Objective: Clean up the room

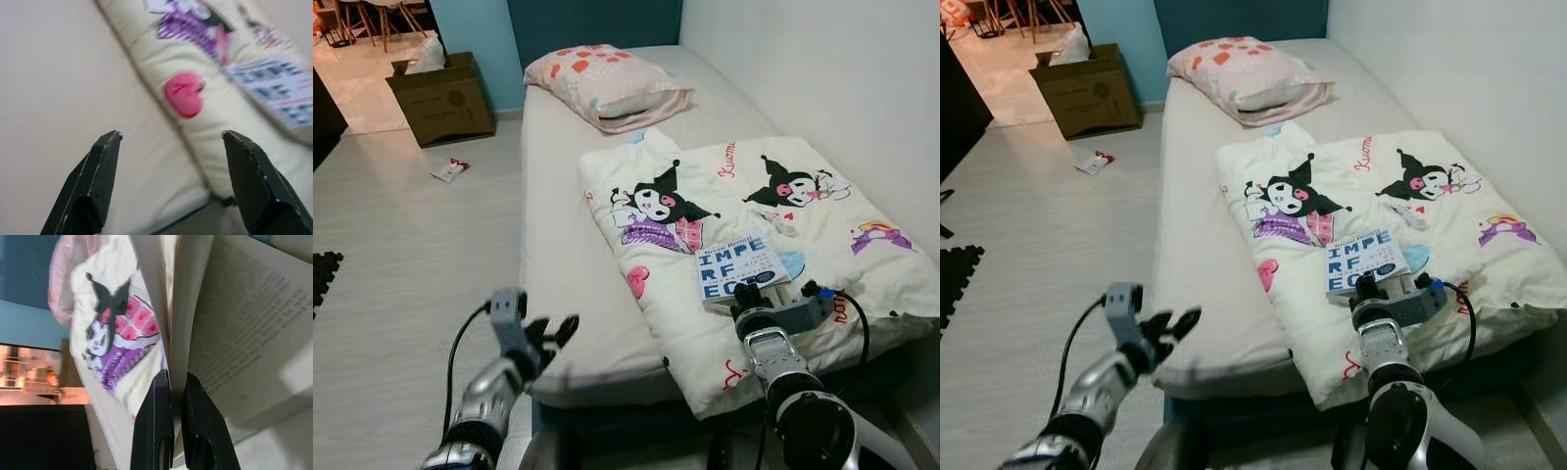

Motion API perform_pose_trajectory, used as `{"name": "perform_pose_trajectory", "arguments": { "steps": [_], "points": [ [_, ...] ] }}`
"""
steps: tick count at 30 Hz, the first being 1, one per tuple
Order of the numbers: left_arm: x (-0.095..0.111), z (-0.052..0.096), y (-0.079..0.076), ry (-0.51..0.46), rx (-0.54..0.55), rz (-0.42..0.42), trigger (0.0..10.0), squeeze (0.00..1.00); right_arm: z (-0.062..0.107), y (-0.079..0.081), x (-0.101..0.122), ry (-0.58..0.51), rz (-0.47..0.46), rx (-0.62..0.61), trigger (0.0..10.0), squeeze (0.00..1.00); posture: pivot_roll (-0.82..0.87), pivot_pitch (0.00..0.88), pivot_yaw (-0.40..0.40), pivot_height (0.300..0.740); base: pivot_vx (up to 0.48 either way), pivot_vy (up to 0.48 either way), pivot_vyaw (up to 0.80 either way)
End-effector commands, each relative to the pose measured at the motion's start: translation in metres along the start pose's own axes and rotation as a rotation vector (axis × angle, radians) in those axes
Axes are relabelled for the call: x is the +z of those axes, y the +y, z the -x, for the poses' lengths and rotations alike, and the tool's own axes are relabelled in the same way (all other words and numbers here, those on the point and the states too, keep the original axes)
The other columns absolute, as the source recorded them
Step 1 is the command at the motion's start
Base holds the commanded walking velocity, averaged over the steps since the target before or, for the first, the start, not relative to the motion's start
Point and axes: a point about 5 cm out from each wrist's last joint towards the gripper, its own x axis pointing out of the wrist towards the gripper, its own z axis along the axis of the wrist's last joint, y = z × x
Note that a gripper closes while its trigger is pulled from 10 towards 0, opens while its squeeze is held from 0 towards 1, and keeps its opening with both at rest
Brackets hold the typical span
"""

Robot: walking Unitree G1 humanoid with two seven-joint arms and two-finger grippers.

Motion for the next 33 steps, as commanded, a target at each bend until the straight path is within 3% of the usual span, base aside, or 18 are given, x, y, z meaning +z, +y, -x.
{"name": "perform_pose_trajectory", "arguments": {
  "steps": [1,3,4,6,8,9,10,11,12,15,18,20,22,24,33],
  "points": [
    [0.004,-0.002,-0.003,-0.024,-0.027,0.062,10.0,0.0,-0.001,0.005,0.006,-0.038,-0.024,0.052,0.0,0.0,0.22,0.099,0.019,0.57,0.0,0.0,0.0],
    [0.031,-0.015,-0.018,-0.122,-0.166,0.205,10.0,0.0,-0.002,0.016,0.005,-0.041,-0.058,0.19,0.0,0.0,0.2,0.083,0.018,0.57,0.0,0.0,0.0],
    [0.031,-0.015,-0.018,-0.122,-0.166,0.205,10.0,0.0,-0.002,0.016,0.005,-0.041,-0.058,0.19,0.0,0.0,0.2,0.083,0.018,0.57,0.0,0.0,0.0],
    [0.046,-0.019,-0.029,-0.158,-0.292,0.32,10.0,0.0,-0.001,0.025,0.003,-0.036,-0.077,0.302,0.0,0.0,0.19,0.075,0.019,0.57,0.0,0.0,0.0],
    [0.049,-0.02,-0.031,-0.162,-0.316,0.342,10.0,0.0,-0.001,0.027,0.002,-0.035,-0.079,0.322,0.0,0.0,0.19,0.075,0.019,0.57,0.0,0.0,0.0],
    [0.058,-0.022,-0.039,-0.177,-0.402,0.401,10.0,0.0,0.001,0.034,-0.001,-0.016,-0.097,0.426,0.0,0.0,0.15,0.042,0.022,0.57,0.0,0.0,0.0],
    [0.058,-0.022,-0.039,-0.177,-0.402,0.401,10.0,0.0,0.001,0.034,-0.001,-0.016,-0.097,0.426,0.0,0.0,0.15,0.042,0.022,0.57,0.0,0.0,0.0],
    [0.066,-0.023,-0.047,-0.179,-0.493,0.463,10.0,0.0,0.004,0.043,-0.004,0.01,-0.117,0.538,0.0,0.0,0.14,0.03,0.027,0.57,0.0,0.0,0.0],
    [0.066,-0.023,-0.047,-0.179,-0.493,0.463,10.0,0.0,0.004,0.043,-0.004,0.01,-0.117,0.538,0.0,0.0,0.14,0.03,0.027,0.57,0.0,0.0,0.0],
    [0.076,-0.023,-0.063,-0.167,-0.67,0.585,10.0,0.0,0.016,0.062,-0.014,0.072,-0.144,0.777,0.0,0.0,0.12,0.01,0.033,0.57,0.0,0.0,0.0],
    [0.078,-0.023,-0.067,-0.161,-0.706,0.616,10.0,0.0,0.019,0.067,-0.015,0.086,-0.151,0.839,0.0,0.0,0.11,0.003,0.034,0.57,0.0,0.0,0.0],
    [0.081,-0.024,-0.073,-0.161,-0.743,0.666,10.0,0.0,0.03,0.079,-0.017,0.126,-0.158,0.984,0.0,0.0,0.1,0.0,0.032,0.57,0.0,0.0,0.0],
    [0.081,-0.024,-0.073,-0.161,-0.743,0.666,10.0,0.0,0.03,0.079,-0.017,0.126,-0.158,0.984,0.0,0.0,0.1,0.0,0.032,0.57,0.0,0.0,0.0],
    [0.084,-0.027,-0.075,-0.178,-0.734,0.696,10.0,0.0,0.04,0.087,-0.021,0.183,-0.147,1.092,0.0,0.0,0.1,0.0,0.026,0.57,0.0,0.0,0.0],
    [0.092,-0.027,-0.073,-0.197,-0.73,0.712,10.0,0.0,0.063,0.096,-0.033,0.317,-0.125,1.266,0.0,0.0,0.1,0.0,0.022,0.57,0.0,0.0,0.0]
  ]
}}
